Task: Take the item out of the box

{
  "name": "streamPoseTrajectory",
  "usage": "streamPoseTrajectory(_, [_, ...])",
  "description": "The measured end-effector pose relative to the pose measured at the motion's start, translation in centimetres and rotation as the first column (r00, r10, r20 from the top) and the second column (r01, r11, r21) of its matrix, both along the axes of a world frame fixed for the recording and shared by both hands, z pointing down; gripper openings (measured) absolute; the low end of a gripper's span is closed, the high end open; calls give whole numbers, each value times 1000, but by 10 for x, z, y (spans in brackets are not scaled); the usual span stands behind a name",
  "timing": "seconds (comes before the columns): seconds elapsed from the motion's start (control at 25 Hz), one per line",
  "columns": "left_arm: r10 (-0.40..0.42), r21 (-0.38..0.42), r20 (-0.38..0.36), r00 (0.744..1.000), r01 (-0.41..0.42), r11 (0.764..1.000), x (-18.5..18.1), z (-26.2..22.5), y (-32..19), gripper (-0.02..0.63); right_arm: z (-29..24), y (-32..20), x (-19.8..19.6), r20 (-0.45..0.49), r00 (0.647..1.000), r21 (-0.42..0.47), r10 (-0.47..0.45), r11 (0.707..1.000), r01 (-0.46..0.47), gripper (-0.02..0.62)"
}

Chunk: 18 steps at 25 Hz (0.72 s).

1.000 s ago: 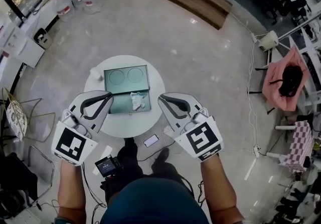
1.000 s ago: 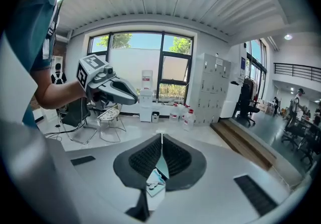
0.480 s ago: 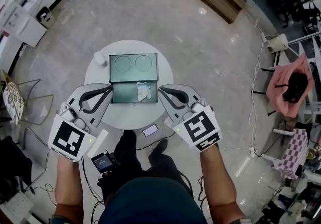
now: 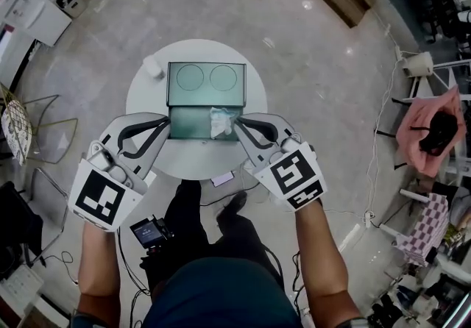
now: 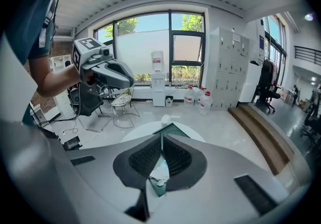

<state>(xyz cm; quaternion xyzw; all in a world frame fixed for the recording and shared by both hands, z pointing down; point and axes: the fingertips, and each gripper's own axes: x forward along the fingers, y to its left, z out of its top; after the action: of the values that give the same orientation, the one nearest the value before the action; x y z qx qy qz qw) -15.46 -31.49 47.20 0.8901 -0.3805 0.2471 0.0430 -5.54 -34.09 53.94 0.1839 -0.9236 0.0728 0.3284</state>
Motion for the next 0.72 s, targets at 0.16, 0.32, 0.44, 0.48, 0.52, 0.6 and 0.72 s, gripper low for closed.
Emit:
streamPoseTrajectory(0.16, [-1,-19,-2,1000,1,1000,-10,22,0,20,31,0,-11,-24,1000,-29,-20,999,20,40])
streamPoseTrajectory(0.32, [-2,-37,-2,1000,2,999,-13,38,-4,20,59,-3,-14,-44,998,-59,-39,998,37,40])
streamPoseTrajectory(0.44, [-9,-51,-5,1000,9,999,-19,52,-8,20,83,-6,-20,-62,996,-86,-58,995,52,40])
streamPoseTrajectory(0.48, [-11,-56,-4,1000,11,998,-20,57,-10,20,91,-8,-20,-69,996,-94,-65,994,58,40])
streamPoseTrajectory(0.52, [-13,-63,-4,1000,13,998,-21,61,-11,20,99,-10,-21,-75,995,-103,-71,993,63,40])
streamPoseTrajectory(0.6, [-18,-76,-5,1000,18,997,-24,70,-15,20,115,-13,-23,-85,993,-119,-82,990,72,40])
streamPoseTrajectory(0.72, [-25,-94,-6,1000,25,995,-29,87,-21,20,140,-18,-25,-101,990,-145,-96,986,81,40])
